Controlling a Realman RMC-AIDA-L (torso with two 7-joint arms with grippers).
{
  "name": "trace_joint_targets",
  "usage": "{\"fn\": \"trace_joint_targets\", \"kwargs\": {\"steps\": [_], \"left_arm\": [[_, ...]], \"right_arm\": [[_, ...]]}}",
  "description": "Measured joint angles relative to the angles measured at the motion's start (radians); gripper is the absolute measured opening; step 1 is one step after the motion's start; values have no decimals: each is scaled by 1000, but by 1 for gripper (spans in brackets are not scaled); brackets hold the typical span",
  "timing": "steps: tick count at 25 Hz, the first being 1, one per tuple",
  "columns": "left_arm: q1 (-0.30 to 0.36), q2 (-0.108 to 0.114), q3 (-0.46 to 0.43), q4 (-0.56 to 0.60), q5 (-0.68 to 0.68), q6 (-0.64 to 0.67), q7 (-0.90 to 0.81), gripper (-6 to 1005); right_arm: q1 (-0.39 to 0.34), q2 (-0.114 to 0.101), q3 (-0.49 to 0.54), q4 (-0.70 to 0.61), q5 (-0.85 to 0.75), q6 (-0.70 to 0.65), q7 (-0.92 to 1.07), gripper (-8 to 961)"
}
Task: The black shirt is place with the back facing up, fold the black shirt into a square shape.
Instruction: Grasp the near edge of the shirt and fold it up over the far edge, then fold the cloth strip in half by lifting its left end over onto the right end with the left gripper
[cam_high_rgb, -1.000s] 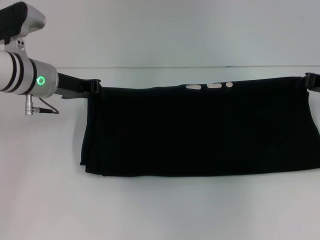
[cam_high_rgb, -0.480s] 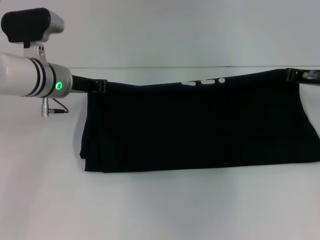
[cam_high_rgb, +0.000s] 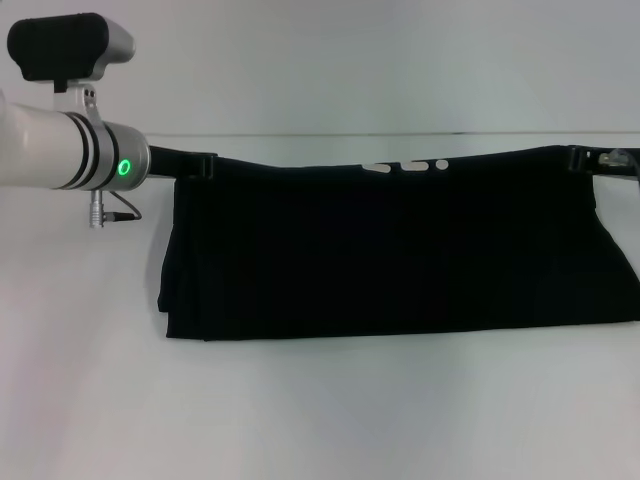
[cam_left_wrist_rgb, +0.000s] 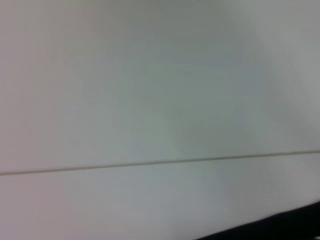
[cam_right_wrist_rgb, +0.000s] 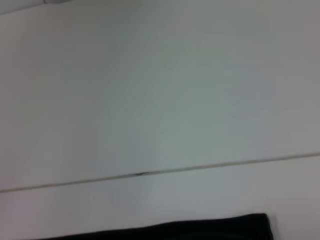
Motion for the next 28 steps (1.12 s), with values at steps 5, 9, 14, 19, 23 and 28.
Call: {"fn": "trace_joint_targets", "kwargs": {"steps": [5,9,14,19,23,28], "left_arm": [[-16,10,-34,-8,-4,-13,-66,143],[-15,26,-51,31,-8,33,-151,288],[21,47,-142,103,-43,226,-181,497],[128,55,-318,107,-294,507,-16,604],[215,54,-372,94,-396,643,4,690],[282,53,-504,24,-401,790,-14,747]], "right_arm": [[-1,-57,3,5,0,-25,81,118],[13,-117,8,-27,4,-107,136,339],[-16,-126,79,-167,14,-289,135,453],[-149,-52,186,-300,255,-439,-89,567],[-273,-8,225,-285,535,-566,-321,750],[-370,18,274,-166,779,-753,-565,791]]}}
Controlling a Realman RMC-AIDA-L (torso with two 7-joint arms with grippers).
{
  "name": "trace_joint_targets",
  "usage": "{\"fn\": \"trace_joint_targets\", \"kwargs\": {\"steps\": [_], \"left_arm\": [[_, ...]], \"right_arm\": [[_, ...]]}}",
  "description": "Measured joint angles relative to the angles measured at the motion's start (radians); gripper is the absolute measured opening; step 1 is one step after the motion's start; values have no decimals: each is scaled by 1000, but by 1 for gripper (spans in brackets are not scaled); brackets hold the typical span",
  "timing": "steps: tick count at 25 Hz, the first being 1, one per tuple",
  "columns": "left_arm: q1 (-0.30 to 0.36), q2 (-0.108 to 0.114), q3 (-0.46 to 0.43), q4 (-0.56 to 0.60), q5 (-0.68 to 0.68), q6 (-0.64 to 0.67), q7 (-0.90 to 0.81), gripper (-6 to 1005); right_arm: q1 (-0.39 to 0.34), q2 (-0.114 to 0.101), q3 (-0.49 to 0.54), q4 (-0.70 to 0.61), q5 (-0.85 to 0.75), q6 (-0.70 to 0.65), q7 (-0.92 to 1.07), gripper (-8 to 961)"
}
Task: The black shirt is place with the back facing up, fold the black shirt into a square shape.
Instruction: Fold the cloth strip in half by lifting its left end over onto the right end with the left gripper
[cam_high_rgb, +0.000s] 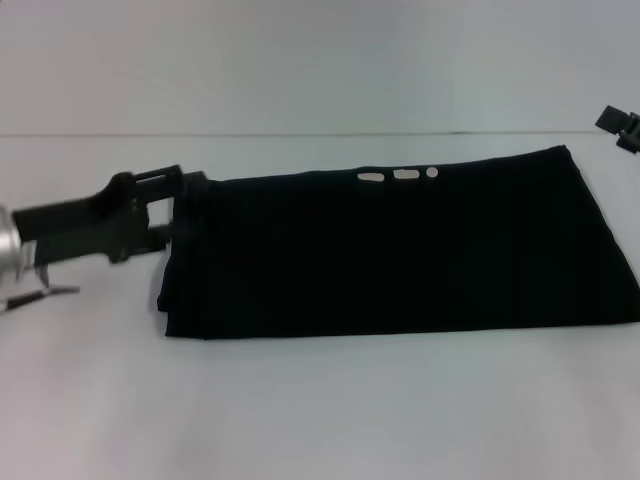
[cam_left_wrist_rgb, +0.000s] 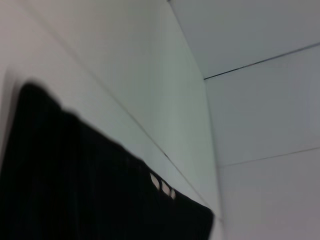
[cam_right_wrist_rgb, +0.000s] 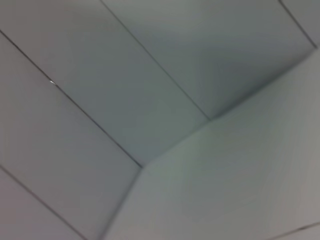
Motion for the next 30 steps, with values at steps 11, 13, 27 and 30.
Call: {"fn": "trace_joint_targets", "kwargs": {"steps": [11,13,27,30], "left_arm": [[148,-59,-48,-41,5,-52,-172,763],[156,-66,-45,-51,7,-67,-191,763],[152,-70,-43,-106,68,-170,-242,762],[144,-71,-43,-118,69,-195,-248,763]], "right_arm": [[-2,0,78,74,36,-79,-154,788],[3,-2,80,75,36,-77,-158,788],[9,0,83,76,38,-70,-176,789],[9,1,83,76,38,-65,-176,789]]}}
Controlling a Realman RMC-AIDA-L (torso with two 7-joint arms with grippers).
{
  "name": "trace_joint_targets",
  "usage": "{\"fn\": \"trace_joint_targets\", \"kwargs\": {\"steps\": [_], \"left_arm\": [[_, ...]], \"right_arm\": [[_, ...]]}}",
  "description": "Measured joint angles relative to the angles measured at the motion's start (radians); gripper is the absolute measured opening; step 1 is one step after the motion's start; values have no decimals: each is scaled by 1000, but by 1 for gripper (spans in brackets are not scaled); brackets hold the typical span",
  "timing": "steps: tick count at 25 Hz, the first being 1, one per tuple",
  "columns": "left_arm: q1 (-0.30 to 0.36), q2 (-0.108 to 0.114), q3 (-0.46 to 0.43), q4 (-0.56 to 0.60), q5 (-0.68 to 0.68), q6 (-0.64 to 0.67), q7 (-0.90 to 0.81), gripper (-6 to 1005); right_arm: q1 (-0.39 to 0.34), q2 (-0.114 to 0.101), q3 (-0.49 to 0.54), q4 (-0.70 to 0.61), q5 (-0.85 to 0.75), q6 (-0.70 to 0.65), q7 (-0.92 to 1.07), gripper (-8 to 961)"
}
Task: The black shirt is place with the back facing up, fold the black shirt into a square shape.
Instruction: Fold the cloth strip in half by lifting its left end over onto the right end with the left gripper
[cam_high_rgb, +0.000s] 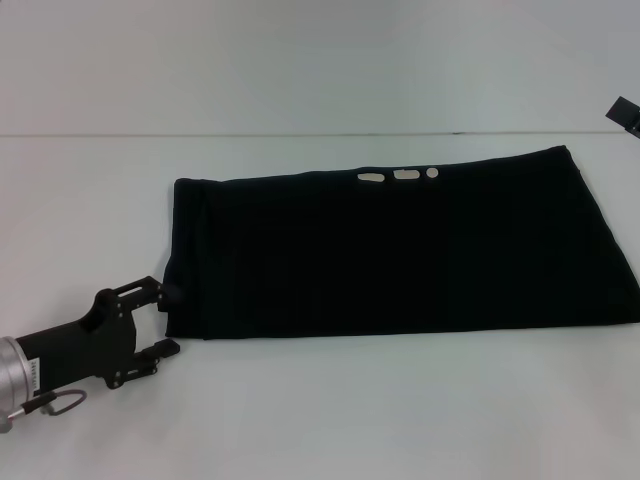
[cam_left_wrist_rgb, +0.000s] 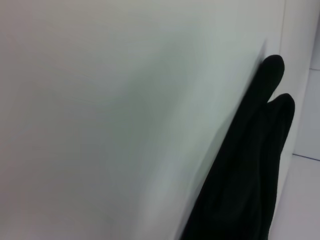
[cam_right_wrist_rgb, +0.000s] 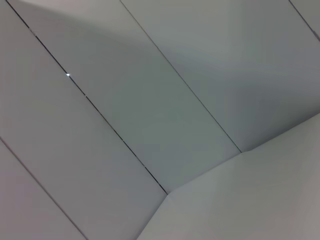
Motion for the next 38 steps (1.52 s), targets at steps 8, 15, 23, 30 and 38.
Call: {"fn": "trace_joint_targets", "kwargs": {"steps": [8,15,23,30,38], "left_arm": [[-19,-6,-1,-12,0,-38,4,761],[-87,-6,52,-44,3,-113,8,762],[-140,-5,78,-44,9,-166,35,748],[-148,-4,77,-36,10,-160,87,645],[-153,1,89,-34,11,-148,121,377]], "right_arm": [[-3,1,1,0,1,4,0,789],[-7,1,13,0,1,0,-1,789],[-10,0,38,6,1,-4,0,788],[-13,2,43,9,-1,3,4,788],[-18,-1,47,12,-1,-2,10,788]]}}
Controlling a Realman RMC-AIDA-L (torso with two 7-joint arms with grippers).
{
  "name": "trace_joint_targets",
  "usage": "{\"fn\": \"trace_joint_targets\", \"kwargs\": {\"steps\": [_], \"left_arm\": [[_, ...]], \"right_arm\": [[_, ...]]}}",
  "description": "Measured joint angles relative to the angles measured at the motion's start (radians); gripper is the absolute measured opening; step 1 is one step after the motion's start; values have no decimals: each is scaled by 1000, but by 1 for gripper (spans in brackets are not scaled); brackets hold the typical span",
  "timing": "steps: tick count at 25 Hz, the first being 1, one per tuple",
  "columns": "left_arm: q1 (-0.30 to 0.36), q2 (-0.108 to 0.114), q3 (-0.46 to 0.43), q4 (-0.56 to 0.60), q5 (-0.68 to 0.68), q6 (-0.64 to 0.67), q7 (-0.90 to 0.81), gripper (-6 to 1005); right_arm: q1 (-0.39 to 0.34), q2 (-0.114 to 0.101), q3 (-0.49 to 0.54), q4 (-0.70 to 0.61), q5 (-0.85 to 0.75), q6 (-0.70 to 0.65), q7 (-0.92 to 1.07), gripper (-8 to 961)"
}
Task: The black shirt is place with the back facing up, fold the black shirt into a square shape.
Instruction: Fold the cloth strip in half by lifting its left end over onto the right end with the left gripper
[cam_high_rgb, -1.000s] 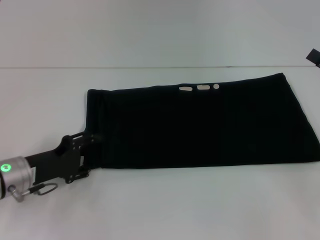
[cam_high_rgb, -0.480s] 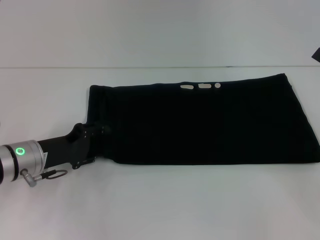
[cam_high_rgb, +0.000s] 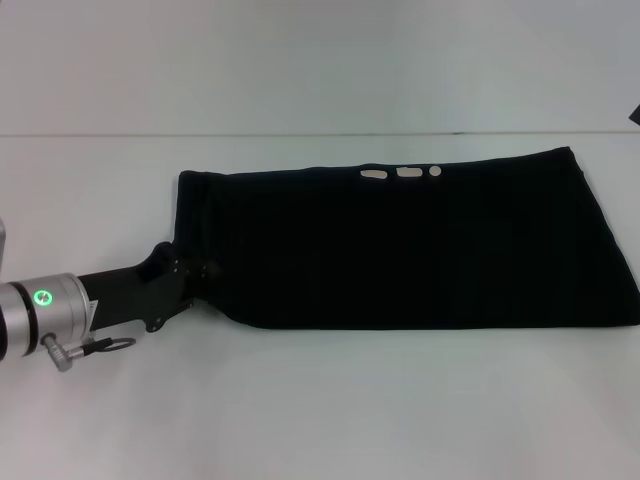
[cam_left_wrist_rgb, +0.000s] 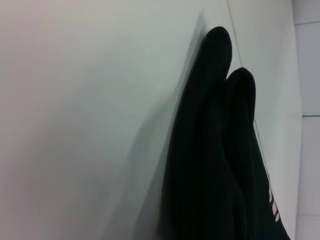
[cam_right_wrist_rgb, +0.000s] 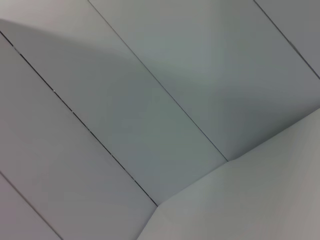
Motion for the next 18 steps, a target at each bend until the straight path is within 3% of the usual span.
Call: {"fn": "trace_joint_targets", "kwargs": {"steps": [3,10,18], "left_arm": [[0,1,0,4,-1,10,22,152],[4,10,-8,20,-9,56,123,122],[66,20,-69,80,-32,62,173,120]], "right_arm": [[-1,-2,0,6,0,-1,0,788],[5,-16,-1,29,-5,5,1,789],[0,-37,-6,29,-8,28,36,789]]}}
